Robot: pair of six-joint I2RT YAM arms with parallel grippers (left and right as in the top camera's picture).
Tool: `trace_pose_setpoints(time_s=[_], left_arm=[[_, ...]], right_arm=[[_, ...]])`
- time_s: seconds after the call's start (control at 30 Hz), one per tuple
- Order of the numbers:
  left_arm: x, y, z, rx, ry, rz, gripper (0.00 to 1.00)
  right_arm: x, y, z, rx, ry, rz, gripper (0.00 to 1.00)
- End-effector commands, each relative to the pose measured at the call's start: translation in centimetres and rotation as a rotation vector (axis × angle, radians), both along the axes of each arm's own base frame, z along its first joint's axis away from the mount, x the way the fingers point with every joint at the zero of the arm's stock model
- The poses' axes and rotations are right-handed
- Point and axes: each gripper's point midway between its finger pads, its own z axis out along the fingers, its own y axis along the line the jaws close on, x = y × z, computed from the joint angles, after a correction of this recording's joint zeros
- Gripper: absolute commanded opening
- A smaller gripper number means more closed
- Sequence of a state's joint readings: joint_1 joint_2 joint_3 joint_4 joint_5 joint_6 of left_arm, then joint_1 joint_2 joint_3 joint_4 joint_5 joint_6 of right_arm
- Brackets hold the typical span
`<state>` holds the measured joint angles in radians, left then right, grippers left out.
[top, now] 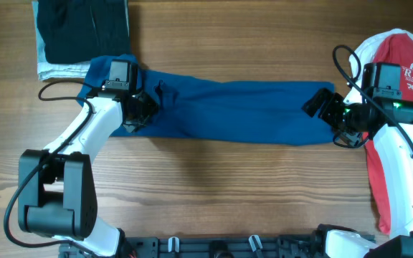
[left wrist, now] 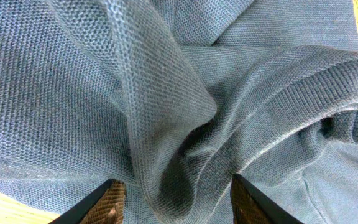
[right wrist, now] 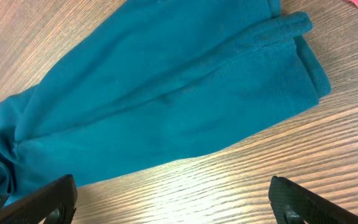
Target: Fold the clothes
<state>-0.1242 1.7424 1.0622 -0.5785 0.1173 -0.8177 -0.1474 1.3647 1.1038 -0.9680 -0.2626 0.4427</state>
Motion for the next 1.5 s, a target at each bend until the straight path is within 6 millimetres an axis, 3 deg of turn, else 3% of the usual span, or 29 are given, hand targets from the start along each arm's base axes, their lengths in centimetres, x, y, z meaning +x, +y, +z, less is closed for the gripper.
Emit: trace_pose_setpoints(time_s=[0.0,0.33,0.4,0.47,0.53,0.63,0.73,0.8,0.87,1.07,1.17,1.2,1.3,1.37,1.4,1.47], left_arm=[[0.0,-0.2,0.0,-0.023,0.001,-0.003,0.52],[0.8,-0.7,0.7,-0.045,-0.043,-0.033,0.51],[0.8,-0.7,0.1,-0.044,-0.033,-0.032,0.56],[0.4,-0.8,-1.0,-0.048,0.003,-0.034,0.54],[0.4,-0.8,-1.2,-0.047,0.008,-0.034,0.45],[0.3,-0.8,-1.1,-0.047,0.009,-0.034,0.18],[1.0,-0.8,0.5,-0.037,-0.047,-0.069,0.04],[1.8,-0.5,1.8,-0.017,-0.092,-0.072,0.04],[2.8,0.3,2.3,0.013,-0.131,-0.052,0.04],[7.0,6.1,4.0,0.168,-0.302,0.092,0.04],[8.1,7.8,4.7,0.178,-0.351,0.137,0.33],[8.4,8.3,4.9,0.194,-0.368,0.131,0.56],[8.8,8.9,5.3,0.235,-0.393,0.071,0.99],[7.6,8.7,5.0,0.232,-0.346,0.061,0.98],[6.7,8.4,5.2,0.216,-0.318,0.051,0.86],[5.4,7.6,5.2,0.163,-0.276,0.045,0.71]], right_arm=[[0.4,0.1,0.1,0.007,-0.018,0.018,1.00],[0.2,0.2,0.0,0.007,-0.012,0.022,1.00],[0.1,0.2,0.0,0.008,-0.005,0.021,1.00],[-0.2,0.2,-0.1,0.009,0.006,0.023,1.00],[-0.4,0.2,-0.2,0.009,0.016,0.025,1.00],[-0.4,-0.1,-0.3,-0.008,0.019,0.019,0.99],[-0.4,0.0,-0.3,-0.008,0.019,0.020,0.99],[-0.4,-0.1,-0.3,-0.008,0.019,0.019,0.99],[-0.6,0.0,-0.3,-0.007,0.026,0.020,0.99],[-1.3,-0.1,-0.6,-0.022,0.051,0.040,0.99],[-1.4,-0.2,-0.6,-0.026,0.058,0.038,0.99],[-1.4,-0.2,-0.6,-0.028,0.057,0.037,1.00],[-1.4,-0.2,-0.7,-0.027,0.059,0.037,0.99],[-1.4,-0.2,-0.6,-0.028,0.057,0.037,0.99],[-1.4,-0.2,-0.6,-0.028,0.057,0.037,0.99],[-1.1,-0.3,-0.6,-0.028,0.045,0.034,1.00]])
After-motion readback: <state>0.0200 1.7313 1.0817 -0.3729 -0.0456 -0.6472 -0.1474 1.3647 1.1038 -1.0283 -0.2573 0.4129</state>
